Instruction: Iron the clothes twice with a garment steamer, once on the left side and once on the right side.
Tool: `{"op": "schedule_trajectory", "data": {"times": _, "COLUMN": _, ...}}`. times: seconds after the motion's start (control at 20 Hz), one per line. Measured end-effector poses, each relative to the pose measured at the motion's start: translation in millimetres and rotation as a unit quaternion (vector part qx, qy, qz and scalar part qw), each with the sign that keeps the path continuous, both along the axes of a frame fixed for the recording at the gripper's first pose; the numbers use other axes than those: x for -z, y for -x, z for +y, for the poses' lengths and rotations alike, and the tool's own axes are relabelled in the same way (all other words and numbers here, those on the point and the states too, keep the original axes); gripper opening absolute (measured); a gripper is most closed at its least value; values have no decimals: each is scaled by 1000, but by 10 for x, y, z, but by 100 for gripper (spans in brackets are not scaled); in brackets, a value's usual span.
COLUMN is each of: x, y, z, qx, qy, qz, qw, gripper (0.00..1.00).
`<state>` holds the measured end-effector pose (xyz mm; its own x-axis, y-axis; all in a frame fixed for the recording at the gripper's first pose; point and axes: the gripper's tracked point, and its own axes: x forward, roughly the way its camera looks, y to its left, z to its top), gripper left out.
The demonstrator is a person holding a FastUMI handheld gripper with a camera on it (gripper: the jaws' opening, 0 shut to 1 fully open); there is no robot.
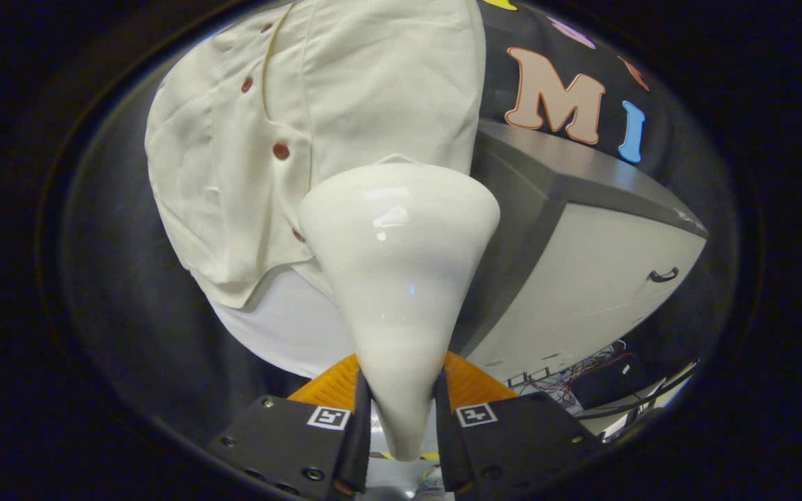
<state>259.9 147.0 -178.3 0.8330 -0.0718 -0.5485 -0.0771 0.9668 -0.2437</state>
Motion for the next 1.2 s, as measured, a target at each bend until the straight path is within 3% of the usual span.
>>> {"op": "schedule_trajectory", "data": {"times": 0.5, "x": -1109, "y": 631, "z": 289, "qx": -10, "qy": -18, "qz": -106, "qw": 994, "gripper": 41}}
{"op": "schedule_trajectory", "data": {"times": 1.2, "x": -2197, "y": 1881, "z": 360, "qx": -28, "qy": -64, "qz": -243, "qw": 968, "gripper": 40}}
